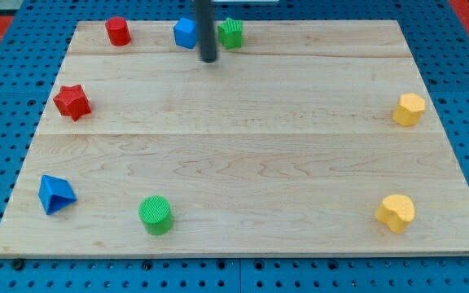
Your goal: Push the blue cube towards the bottom
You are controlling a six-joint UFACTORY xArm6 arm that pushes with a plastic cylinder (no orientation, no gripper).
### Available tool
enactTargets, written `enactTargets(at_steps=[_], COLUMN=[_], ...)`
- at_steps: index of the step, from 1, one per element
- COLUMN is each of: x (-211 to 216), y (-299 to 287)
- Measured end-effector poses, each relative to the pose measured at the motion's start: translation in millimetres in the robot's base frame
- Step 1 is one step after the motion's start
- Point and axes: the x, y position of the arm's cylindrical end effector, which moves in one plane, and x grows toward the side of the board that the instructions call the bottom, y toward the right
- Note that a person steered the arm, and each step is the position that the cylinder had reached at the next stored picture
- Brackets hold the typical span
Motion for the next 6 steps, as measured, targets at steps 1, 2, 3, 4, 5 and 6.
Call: enactTargets(at_steps=[1,2,3,4,5,6], x=[-58.6,-90.0,-88.5,-87.9,-46.7,9.8], y=[91.6,88.1,11.9,-62.5,-72.0,-72.2])
